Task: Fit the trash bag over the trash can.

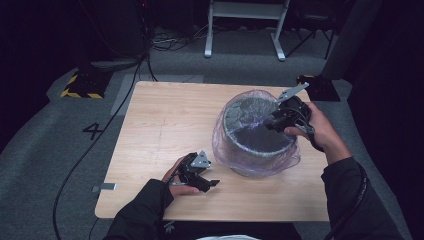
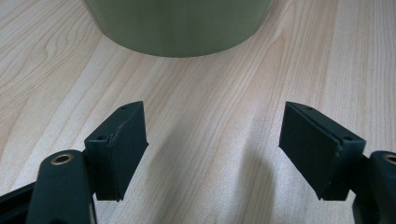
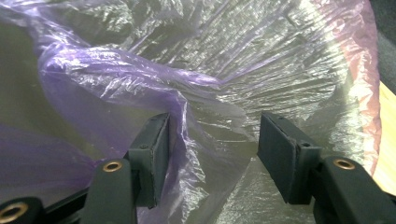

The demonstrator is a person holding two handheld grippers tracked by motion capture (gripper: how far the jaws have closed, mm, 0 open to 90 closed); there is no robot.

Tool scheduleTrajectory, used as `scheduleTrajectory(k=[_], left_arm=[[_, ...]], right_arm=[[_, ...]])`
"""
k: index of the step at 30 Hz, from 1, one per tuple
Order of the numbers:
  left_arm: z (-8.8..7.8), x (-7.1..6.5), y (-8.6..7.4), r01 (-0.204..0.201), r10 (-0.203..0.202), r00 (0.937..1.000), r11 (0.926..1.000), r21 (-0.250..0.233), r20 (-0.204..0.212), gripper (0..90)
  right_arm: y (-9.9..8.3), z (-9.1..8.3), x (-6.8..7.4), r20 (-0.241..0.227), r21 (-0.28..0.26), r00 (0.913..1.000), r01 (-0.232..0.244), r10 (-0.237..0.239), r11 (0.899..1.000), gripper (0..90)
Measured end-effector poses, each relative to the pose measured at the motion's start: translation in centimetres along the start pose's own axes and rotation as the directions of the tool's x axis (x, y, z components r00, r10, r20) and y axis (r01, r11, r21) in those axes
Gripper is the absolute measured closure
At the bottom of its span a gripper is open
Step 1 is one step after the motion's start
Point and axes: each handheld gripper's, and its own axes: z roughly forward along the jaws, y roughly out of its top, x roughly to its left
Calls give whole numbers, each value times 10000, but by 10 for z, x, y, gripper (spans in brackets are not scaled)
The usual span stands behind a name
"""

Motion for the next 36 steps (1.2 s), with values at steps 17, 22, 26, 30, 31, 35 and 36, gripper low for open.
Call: scheduleTrajectory(k=[17,22,26,30,31,35,36], left_arm=[[2,-2,-2,-53,54,10000,9998,178,-43,226],[3,-2,-2,-77,79,9999,9997,218,-72,219],[3,-2,-2,-61,62,10000,9997,216,-52,216],[4,-2,-3,-112,112,9999,9995,286,6,217],[5,-3,-3,-106,106,9999,9995,293,15,216],[4,-3,-3,-127,126,9999,9994,307,28,216],[4,-2,-3,-137,136,9999,9995,294,35,216]], right_arm=[[6,18,-1,540,678,9960,677,-714,9954,394],[6,21,-1,836,805,9927,807,-874,9935,381],[7,22,1,842,984,9908,979,-1063,9903,361],[7,23,1,816,1092,9888,1161,-1253,9872,341],[8,24,1,764,1165,9877,1272,-1366,9850,329],[8,23,1,559,1185,9875,1401,-1474,9830,304],[8,22,1,532,1099,9869,1458,-1523,9832,302]])
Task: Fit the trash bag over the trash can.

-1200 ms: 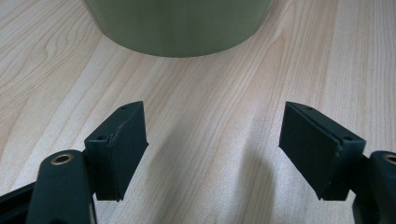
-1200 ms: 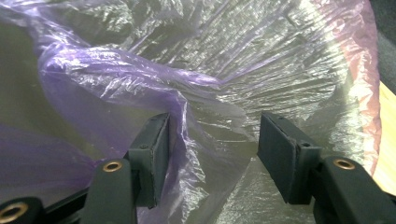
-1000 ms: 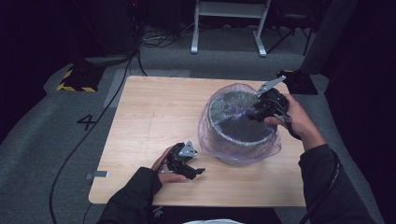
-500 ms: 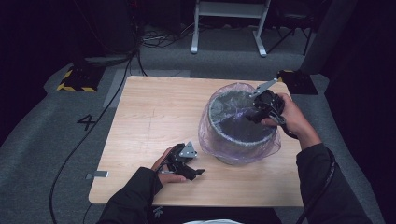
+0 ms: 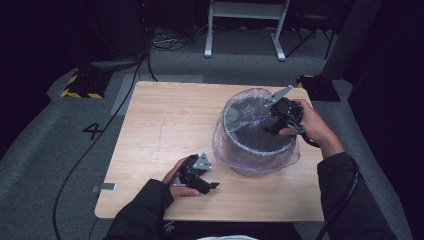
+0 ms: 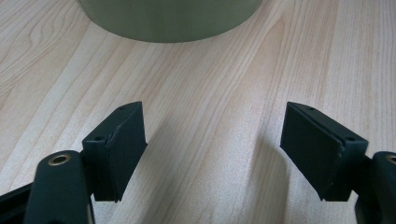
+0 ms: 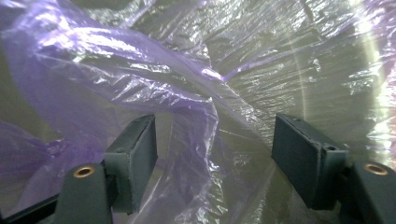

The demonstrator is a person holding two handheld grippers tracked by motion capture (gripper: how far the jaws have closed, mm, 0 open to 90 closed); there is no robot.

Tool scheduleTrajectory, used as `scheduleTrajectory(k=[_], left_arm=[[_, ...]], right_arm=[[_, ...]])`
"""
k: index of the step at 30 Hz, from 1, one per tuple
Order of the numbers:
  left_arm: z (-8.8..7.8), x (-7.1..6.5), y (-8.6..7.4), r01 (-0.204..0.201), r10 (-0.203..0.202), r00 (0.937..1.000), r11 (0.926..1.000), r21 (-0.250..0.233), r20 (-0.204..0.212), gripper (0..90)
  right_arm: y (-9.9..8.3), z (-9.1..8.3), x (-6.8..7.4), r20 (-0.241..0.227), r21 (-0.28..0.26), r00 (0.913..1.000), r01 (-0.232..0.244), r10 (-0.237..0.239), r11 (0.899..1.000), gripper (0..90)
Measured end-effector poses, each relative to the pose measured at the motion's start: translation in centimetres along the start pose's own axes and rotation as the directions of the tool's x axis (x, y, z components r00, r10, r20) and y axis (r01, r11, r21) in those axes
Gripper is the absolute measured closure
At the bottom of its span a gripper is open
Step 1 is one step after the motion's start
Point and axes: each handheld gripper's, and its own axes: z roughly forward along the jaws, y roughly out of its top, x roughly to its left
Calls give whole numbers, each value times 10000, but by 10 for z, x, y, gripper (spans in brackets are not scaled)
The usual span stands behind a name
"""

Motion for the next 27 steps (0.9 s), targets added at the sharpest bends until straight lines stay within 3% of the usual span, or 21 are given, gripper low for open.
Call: scheduleTrajectory(k=[3,7,12,16,22,27], left_arm=[[-1,1,-1,84,-84,10000,10000,-28,-17,216],[-1,1,0,49,-49,10000,10000,22,1,216],[0,1,0,0,-1,10000,10000,64,21,216],[0,1,0,34,-35,10000,10000,88,78,216],[0,0,0,8,-9,10000,9999,130,96,217],[1,0,0,-64,62,9999,9999,151,140,218]], right_arm=[[0,-10,-1,-131,-528,9999,-32,25,9986,297],[2,-17,4,-129,-635,9998,126,-134,9979,299],[3,-19,8,-518,-964,9981,269,-320,9950,460],[5,-9,12,-985,-327,9936,515,-545,9981,498],[8,-1,11,-993,362,9940,494,-456,9981,427],[11,2,13,-901,975,9933,815,-727,9919,379]])
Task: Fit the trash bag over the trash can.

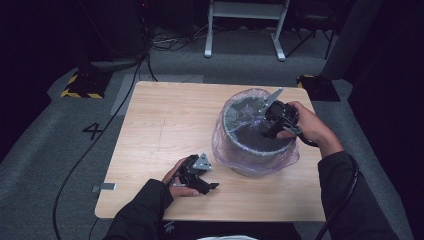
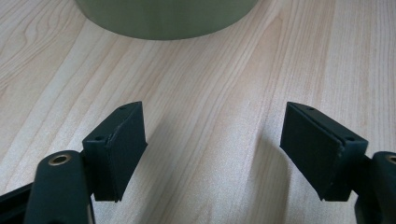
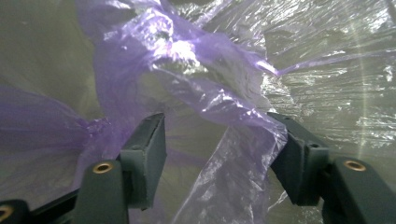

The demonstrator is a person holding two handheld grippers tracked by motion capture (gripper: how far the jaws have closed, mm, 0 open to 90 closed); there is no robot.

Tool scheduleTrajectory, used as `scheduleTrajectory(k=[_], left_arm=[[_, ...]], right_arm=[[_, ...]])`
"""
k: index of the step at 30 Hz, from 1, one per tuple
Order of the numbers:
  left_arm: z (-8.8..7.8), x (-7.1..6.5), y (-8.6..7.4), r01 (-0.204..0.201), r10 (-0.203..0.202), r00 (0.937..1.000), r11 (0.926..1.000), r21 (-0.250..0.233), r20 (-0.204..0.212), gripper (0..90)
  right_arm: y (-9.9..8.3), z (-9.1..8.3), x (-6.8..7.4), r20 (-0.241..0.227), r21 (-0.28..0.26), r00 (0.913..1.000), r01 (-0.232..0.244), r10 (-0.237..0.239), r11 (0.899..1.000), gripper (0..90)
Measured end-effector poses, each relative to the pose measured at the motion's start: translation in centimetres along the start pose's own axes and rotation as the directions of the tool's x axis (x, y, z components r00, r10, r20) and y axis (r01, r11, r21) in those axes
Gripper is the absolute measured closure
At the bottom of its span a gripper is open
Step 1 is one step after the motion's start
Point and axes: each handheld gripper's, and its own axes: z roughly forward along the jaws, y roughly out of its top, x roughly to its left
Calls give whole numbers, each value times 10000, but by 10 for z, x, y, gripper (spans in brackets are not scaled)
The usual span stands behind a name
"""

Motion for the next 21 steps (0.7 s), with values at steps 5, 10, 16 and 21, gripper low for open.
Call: scheduleTrajectory(k=[5,10,16,21], left_arm=[[0,0,0,26,-26,10000,10000,28,4,218],[-1,2,-3,85,-83,9999,9998,162,-136,205],[-4,6,-7,435,-424,9977,9989,191,-523,157],[-6,5,-11,382,-374,9967,9992,92,-726,154]], right_arm=[[1,2,0,69,181,10000,14,-15,9998,341],[2,2,1,282,239,9996,-10,3,9997,267],[-1,1,1,363,37,9992,-154,153,9999,215],[-3,1,2,288,11,9995,-132,132,9999,206]])
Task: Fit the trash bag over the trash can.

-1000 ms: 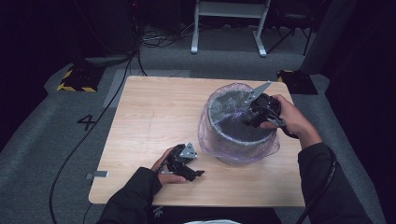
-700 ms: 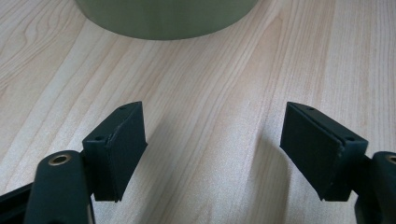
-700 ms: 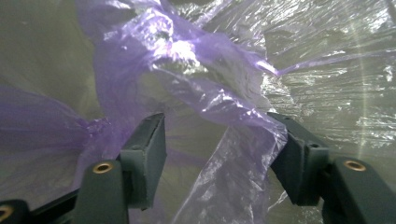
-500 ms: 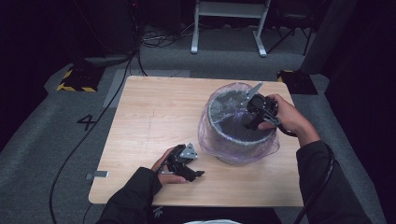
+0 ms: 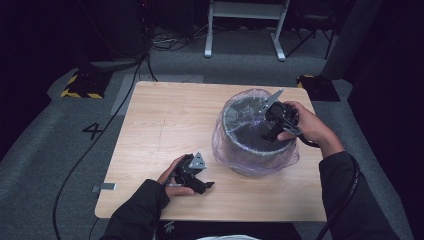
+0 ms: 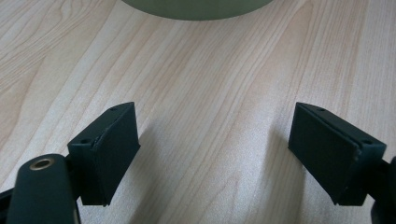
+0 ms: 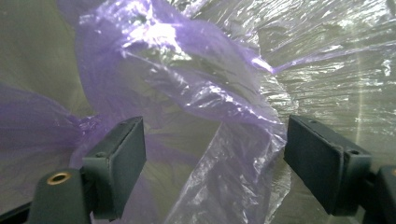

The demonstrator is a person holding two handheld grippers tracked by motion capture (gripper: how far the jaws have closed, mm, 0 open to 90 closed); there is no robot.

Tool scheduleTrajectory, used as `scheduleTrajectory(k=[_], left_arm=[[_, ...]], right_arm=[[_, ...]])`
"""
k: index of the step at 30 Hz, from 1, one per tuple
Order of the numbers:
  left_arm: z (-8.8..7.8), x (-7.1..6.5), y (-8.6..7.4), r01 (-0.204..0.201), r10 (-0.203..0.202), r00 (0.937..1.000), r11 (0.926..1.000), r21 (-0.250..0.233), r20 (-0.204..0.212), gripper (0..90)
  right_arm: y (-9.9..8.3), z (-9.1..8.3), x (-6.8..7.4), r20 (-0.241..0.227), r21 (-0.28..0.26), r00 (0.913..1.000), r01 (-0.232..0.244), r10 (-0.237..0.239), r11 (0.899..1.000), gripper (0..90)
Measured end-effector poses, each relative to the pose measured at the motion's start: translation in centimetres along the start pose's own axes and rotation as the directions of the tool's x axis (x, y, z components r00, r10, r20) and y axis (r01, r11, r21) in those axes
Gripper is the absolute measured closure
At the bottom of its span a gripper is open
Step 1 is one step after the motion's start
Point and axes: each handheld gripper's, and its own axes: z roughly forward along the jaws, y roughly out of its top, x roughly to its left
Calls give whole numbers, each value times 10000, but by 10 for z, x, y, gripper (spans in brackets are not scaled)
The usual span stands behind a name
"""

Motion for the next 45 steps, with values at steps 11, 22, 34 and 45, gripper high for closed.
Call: scheduleTrajectory(k=[11,22,34,45], left_arm=[[-1,-1,-1,132,-132,9999,9999,15,-81,151],[-1,-1,-1,125,-125,9999,9999,8,-68,151],[-1,-1,-1,126,-126,9999,9999,4,-68,150],[-1,-1,-1,136,-136,9999,9999,1,-76,151]], right_arm=[[-1,1,3,176,154,9998,-33,30,9999,210],[-2,-4,3,318,-254,9995,-29,37,9997,206],[-23,-33,0,503,-2144,9958,-645,769,9746,223],[-43,-57,8,521,-3623,9922,-870,1134,9280,217]])
